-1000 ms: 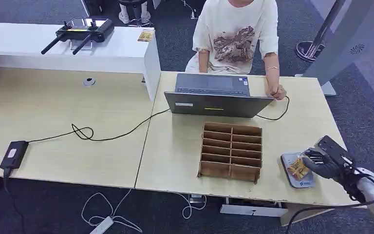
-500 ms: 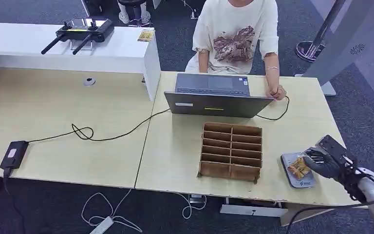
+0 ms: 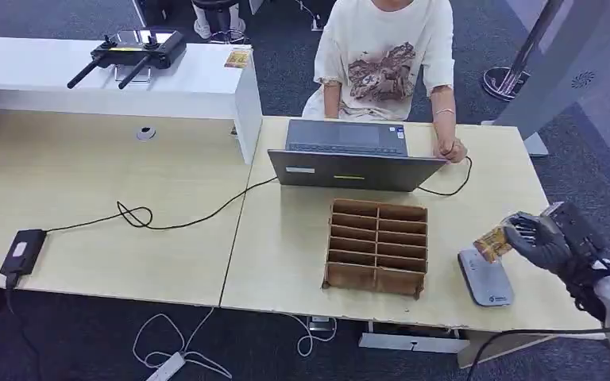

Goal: Pass the card to the sensor for recognition and then transmit it.

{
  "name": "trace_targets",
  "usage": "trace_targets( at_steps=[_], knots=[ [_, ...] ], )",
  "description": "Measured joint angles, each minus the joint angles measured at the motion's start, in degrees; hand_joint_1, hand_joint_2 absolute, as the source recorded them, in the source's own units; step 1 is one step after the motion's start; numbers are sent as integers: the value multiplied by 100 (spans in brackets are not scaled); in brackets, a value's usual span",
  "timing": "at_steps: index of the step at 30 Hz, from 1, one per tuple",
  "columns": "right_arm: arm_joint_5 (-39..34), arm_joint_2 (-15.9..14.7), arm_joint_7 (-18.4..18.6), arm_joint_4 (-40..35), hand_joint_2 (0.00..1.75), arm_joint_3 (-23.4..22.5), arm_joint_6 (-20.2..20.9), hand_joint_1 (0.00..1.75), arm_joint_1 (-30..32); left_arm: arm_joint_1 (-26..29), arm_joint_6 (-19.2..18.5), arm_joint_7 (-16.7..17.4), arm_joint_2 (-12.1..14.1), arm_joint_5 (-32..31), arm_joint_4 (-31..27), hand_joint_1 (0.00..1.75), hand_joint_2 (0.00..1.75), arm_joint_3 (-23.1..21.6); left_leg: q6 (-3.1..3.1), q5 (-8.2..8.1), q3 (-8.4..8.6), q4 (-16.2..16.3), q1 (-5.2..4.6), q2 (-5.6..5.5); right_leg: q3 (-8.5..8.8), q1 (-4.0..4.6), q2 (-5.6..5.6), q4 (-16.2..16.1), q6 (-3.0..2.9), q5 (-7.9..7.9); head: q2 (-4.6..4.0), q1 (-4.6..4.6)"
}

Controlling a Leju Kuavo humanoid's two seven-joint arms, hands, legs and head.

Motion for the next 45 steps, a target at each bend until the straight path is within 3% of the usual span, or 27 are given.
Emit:
trace_targets(
  at_steps=[4,11,22,26,30,37,45],
  knots=[
    [-22,4,236,-752,175,-351,-268,175,100,-1,22,-22,-22,2,0,0,175,31,0,0,-1,0,0,-1,0,0,-1,0,0,0,0,0],
    [22,7,350,-1695,175,-740,-329,175,136,-1,22,-46,-35,-2,0,0,175,96,0,0,0,0,0,-1,-1,0,0,0,0,0,0,0],
    [742,61,352,-2641,175,-911,-751,175,-178,-7,24,-70,-48,-55,0,0,175,129,0,1,-3,0,0,-1,1,0,-1,3,0,0,0,2],
    [1373,182,315,-2736,175,-815,-1097,175,-563,-22,24,-68,-50,-103,0,0,175,129,-1,2,-2,0,0,0,0,0,-1,4,0,0,0,0],
    [2335,336,469,-2722,175,-546,-1797,175,-960,-26,24,-70,-57,-125,0,0,175,129,-2,4,-1,0,1,1,0,1,1,6,-1,0,0,0],
    [3924,662,802,-2488,175,25,-2636,175,-1600,-36,20,-70,-59,-216,0,0,175,129,-4,5,-1,0,1,5,-1,1,6,7,-1,0,0,0],
    [4400,1277,817,-1498,175,615,-2657,175,-2455,-44,26,-70,-57,-256,0,0,175,131,-8,9,-1,0,2,3,-1,2,5,10,-1,1,0,4]
  ],
)
